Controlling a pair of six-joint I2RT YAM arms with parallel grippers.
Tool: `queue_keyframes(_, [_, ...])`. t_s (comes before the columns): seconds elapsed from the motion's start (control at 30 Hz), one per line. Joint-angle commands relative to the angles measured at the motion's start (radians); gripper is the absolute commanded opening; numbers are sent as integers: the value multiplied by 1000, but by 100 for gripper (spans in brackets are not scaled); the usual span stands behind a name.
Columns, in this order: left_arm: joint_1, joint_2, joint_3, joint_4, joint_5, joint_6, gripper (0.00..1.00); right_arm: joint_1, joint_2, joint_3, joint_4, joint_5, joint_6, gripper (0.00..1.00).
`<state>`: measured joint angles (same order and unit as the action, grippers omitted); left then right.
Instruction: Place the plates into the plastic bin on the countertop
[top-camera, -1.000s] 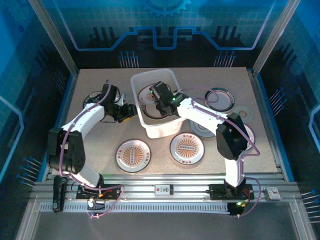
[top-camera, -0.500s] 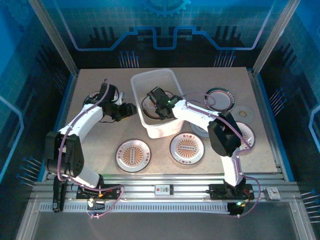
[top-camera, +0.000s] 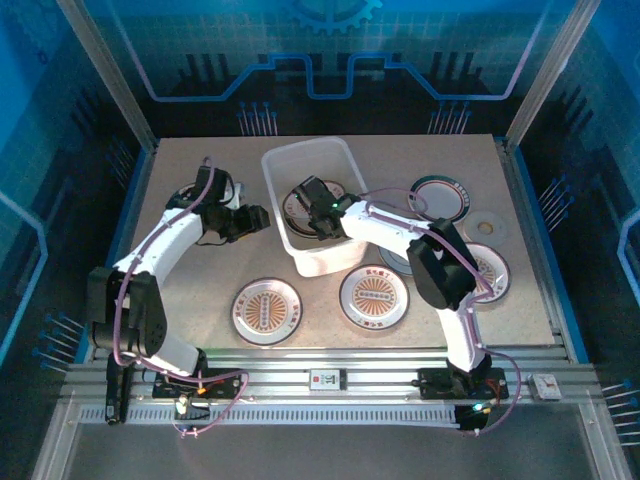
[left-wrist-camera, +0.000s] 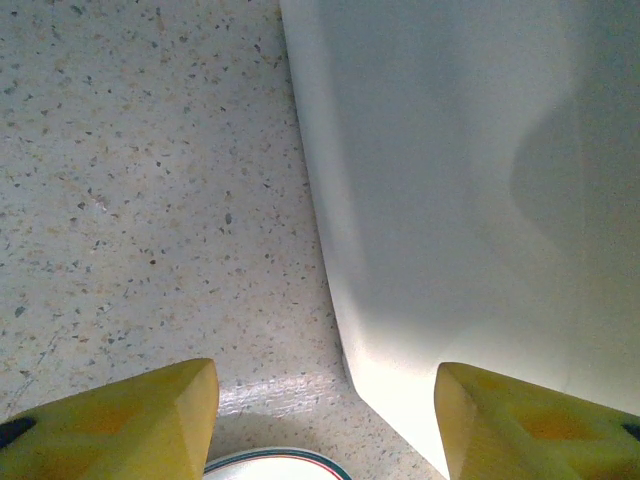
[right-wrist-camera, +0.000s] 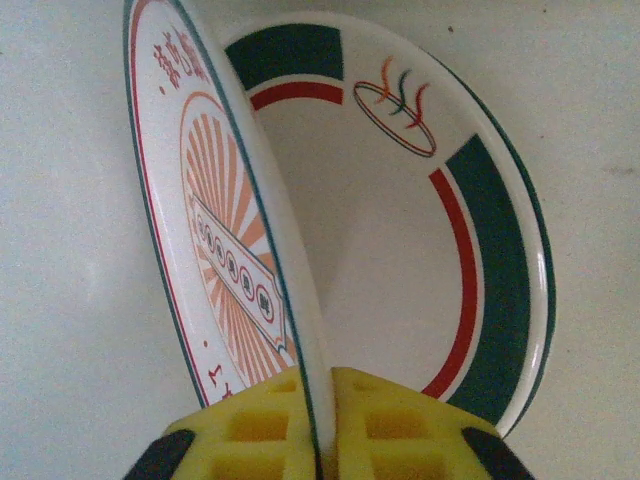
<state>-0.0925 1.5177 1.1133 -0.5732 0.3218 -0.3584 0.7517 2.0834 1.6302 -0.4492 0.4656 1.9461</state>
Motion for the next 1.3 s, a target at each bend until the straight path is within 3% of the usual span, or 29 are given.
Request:
queue_keyframes(0.0, [13, -37, -9, -38, -21, 24, 60, 0, 16, 15, -34, 15, 1, 14])
queue_keyframes(0.07, [17, -40, -13, -39, -21, 22, 60, 0, 3, 1, -40, 19, 0, 17])
queue_keyframes(0.37, [20, -39, -12, -50, -31, 16, 61, 2, -23, -20, -45, -2, -29, 57])
queue_keyframes(0.47, [22, -47, -13, -60, -47, 15, 61, 3, -36, -23, -44, 4, -47, 59])
queue_keyframes(0.6, [26, -59, -20, -68, -60, 5, 61, 9, -65, -32, -55, 14, -75, 69])
queue_keyframes(0.83, [30, -68, -28, -76, -63, -21, 62, 21, -83, 4, -145, 21, -148, 98])
queue_keyframes(1.07, [30, -105, -39, -93, -89, -48, 63, 20, -124, -56, -52, 0, -182, 100])
queue_keyframes(1.27, [36, -166, -76, -137, -125, -72, 63, 26, -236, -130, 108, 24, -408, 99])
